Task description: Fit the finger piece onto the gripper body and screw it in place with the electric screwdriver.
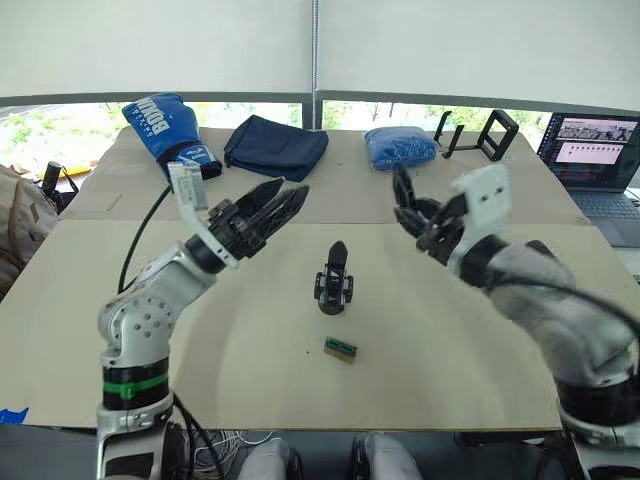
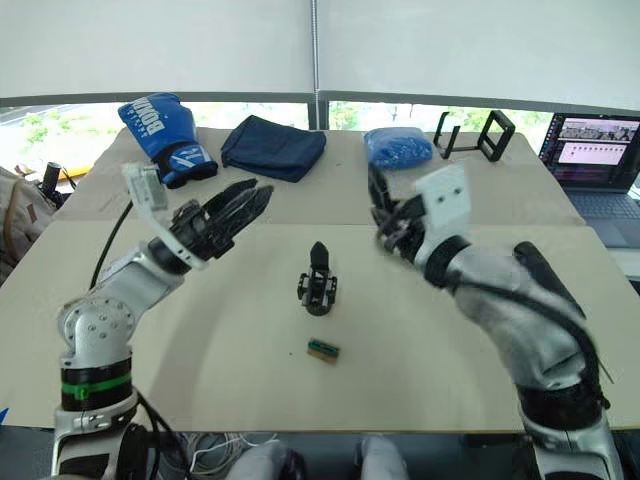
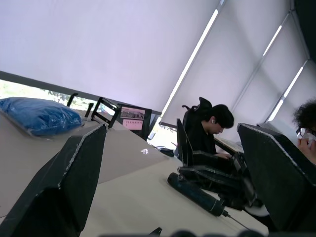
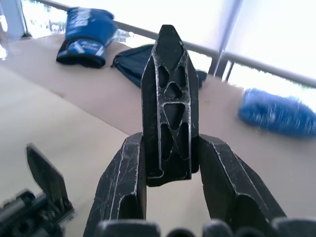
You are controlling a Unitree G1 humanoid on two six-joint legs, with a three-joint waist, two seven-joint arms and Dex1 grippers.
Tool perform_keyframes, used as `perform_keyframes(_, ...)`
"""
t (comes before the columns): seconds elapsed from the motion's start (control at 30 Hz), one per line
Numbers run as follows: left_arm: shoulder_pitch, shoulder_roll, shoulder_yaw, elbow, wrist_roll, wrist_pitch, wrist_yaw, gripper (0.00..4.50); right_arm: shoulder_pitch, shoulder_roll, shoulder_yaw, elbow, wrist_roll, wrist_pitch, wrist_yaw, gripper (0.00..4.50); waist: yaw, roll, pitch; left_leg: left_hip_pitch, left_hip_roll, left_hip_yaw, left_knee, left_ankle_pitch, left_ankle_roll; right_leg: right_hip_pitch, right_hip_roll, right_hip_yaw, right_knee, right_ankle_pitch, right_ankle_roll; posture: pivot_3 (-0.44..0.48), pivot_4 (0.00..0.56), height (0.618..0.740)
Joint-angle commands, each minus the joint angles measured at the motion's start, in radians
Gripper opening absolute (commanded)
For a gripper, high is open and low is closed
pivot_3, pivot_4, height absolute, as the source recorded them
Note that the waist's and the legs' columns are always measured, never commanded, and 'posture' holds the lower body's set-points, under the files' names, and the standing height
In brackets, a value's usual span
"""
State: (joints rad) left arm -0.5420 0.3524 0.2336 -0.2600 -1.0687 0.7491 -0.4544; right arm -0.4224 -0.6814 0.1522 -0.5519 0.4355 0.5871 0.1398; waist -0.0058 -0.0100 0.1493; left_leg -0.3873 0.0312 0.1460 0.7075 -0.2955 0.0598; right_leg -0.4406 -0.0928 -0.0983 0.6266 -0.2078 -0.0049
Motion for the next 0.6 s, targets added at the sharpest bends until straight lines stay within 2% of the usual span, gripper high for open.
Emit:
perform_keyframes(0.03,-0.026,-0.021,-0.005,-0.003,-0.042,0.026,0.031,4.50,0.008,0.023,0.081,-0.020,-0.235,-0.198,0.004,1.12,-0.004,0.000,0.000,0.001,0.000,0.000,0.000,0.000,0.000,0.000,0.000,0.000,0.001,0.000,0.000,0.000,0.150,0.740)
perform_keyframes(0.2,-0.051,-0.062,-0.034,0.032,-0.021,0.024,0.052,4.50,-0.014,0.070,0.140,0.020,-0.409,-0.342,0.051,1.12,-0.004,-0.001,0.001,0.002,0.000,0.000,0.000,0.001,-0.002,0.000,0.001,0.000,0.002,0.000,0.000,0.000,0.150,0.740)
perform_keyframes(0.4,-0.061,-0.121,-0.077,0.037,-0.014,0.014,0.036,4.50,-0.019,0.135,0.145,0.042,-0.435,-0.378,0.148,1.12,-0.004,-0.002,0.001,0.001,0.000,0.000,0.000,0.001,-0.002,0.001,0.001,0.000,0.001,0.002,-0.004,0.000,0.150,0.740)
perform_keyframes(0.6,-0.050,-0.168,-0.088,0.033,0.010,-0.012,0.048,4.50,-0.016,0.193,0.123,0.053,-0.478,-0.338,0.168,1.12,-0.005,-0.002,0.001,0.002,0.000,0.000,0.000,0.001,-0.002,0.001,0.001,0.000,0.001,0.002,-0.004,0.000,0.150,0.740)
